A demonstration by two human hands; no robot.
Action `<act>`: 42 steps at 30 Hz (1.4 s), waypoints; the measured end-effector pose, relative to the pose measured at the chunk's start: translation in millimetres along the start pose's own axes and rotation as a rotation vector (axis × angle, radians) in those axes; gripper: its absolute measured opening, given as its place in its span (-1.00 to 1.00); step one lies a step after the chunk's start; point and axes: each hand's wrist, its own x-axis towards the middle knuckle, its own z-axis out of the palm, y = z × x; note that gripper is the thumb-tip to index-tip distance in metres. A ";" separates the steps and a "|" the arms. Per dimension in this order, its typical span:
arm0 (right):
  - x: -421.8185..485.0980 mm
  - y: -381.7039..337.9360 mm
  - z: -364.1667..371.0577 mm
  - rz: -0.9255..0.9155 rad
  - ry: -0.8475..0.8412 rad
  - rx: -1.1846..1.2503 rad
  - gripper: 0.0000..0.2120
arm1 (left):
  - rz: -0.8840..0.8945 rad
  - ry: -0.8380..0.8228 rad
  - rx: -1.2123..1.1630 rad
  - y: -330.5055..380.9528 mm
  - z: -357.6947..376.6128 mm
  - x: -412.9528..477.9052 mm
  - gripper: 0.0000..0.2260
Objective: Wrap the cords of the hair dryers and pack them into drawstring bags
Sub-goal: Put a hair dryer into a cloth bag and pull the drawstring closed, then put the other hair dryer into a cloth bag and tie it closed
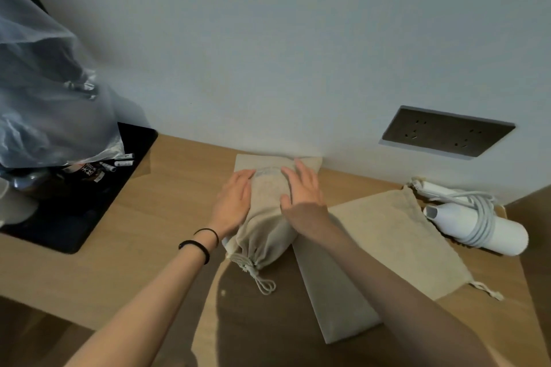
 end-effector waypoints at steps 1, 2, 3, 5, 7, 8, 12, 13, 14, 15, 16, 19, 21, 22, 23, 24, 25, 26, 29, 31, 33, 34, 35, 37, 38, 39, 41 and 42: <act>5.3 -3.0 2.6 -0.049 -0.056 -0.047 -0.46 | 0.031 -0.035 0.063 0.5 5.3 0.4 -0.61; 10.3 -3.7 6.6 -0.073 -0.108 -0.079 -0.47 | 0.058 -0.051 0.136 1.2 9.0 0.4 -0.57; 14.2 -1.9 11.2 -0.088 -0.140 -0.109 -0.49 | 0.073 -0.056 0.196 0.0 11.7 0.5 -0.52; 15.3 6.8 16.8 -0.154 -0.124 -0.183 -0.49 | 0.096 -0.062 0.269 -5.2 13.3 -1.1 -0.40; 10.1 18.3 18.0 -0.230 -0.094 -0.245 -0.46 | 0.184 -0.051 0.377 -10.5 13.6 -3.8 -0.31; 7.0 23.5 18.1 -0.248 -0.105 -0.268 -0.45 | 0.225 -0.043 0.438 -11.6 15.1 -5.7 -0.30; -5.0 35.3 22.4 -0.274 -0.094 -0.345 -0.39 | 0.287 0.001 0.605 -11.0 28.0 -17.7 -0.35; -5.9 36.7 23.0 -0.273 -0.085 -0.358 -0.37 | 0.301 0.015 0.608 -13.0 31.0 -20.9 -0.37; -6.7 37.6 23.2 -0.272 -0.086 -0.364 -0.36 | 0.308 0.019 0.605 -15.8 32.8 -24.0 -0.39; -7.3 38.7 23.5 -0.276 -0.094 -0.363 -0.34 | 0.315 0.022 0.606 -18.8 34.2 -26.4 -0.40; -7.3 39.9 23.5 -0.281 -0.103 -0.357 -0.32 | 0.317 0.018 0.614 -20.7 34.4 -27.6 -0.41; -7.2 43.0 21.7 -0.298 -0.131 -0.309 -0.27 | 0.282 -0.011 0.643 -17.9 35.0 -25.7 -0.40; -5.4 43.2 18.2 -0.287 -0.163 -0.256 -0.27 | 0.232 -0.003 0.667 -12.3 35.3 -23.0 -0.39; -4.8 42.3 14.9 -0.271 -0.194 -0.232 -0.27 | 0.207 0.001 0.688 -9.5 35.4 -22.2 -0.37; -5.0 41.7 10.8 -0.264 -0.222 -0.212 -0.27 | 0.190 0.005 0.700 -7.5 36.0 -21.4 -0.34; -6.8 41.6 6.0 -0.263 -0.248 -0.189 -0.27 | 0.182 0.006 0.700 -6.0 37.0 -21.5 -0.29; -9.9 42.5 0.9 -0.255 -0.271 -0.155 -0.28 | 0.176 0.002 0.696 -3.8 37.2 -22.3 -0.25; -13.8 44.7 -4.4 -0.244 -0.281 -0.122 -0.30 | 0.172 -0.002 0.688 -0.9 37.4 -23.7 -0.21; -31.3 60.5 -20.4 -0.222 -0.192 -0.157 -0.40 | 0.200 0.026 0.630 13.4 40.4 -30.0 -0.26; -45.7 78.0 -30.8 -0.181 -0.118 -0.206 -0.46 | 0.248 0.027 0.565 29.8 47.7 -35.9 -0.35; -62.0 98.6 -39.9 -0.112 -0.109 -0.269 -0.50 | 0.343 0.010 0.550 47.9 59.4 -42.2 -0.41; -70.7 109.2 -43.6 -0.069 -0.132 -0.307 -0.52 | 0.399 -0.019 0.561 56.1 66.7 -46.3 -0.42; -79.3 119.2 -46.1 -0.016 -0.179 -0.336 -0.53 | 0.439 -0.052 0.575 62.2 74.6 -49.8 -0.40; -96.9 134.9 -50.0 0.106 -0.338 -0.372 -0.51 | 0.455 -0.105 0.650 67.0 90.0 -51.9 -0.36; -105.2 141.2 -50.7 0.157 -0.424 -0.382 -0.49 | 0.436 -0.126 0.702 68.3 93.8 -51.2 -0.36; -113.3 146.0 -50.7 0.187 -0.484 -0.396 -0.46 | 0.408 -0.157 0.750 68.2 95.9 -48.8 -0.37; -127.2 151.5 -49.8 0.206 -0.496 -0.428 -0.44 | 0.400 -0.231 0.828 61.2 95.5 -40.7 -0.42; -132.6 152.0 -50.2 0.210 -0.469 -0.440 -0.44 | 0.394 -0.270 0.862 56.9 94.7 -35.7 -0.46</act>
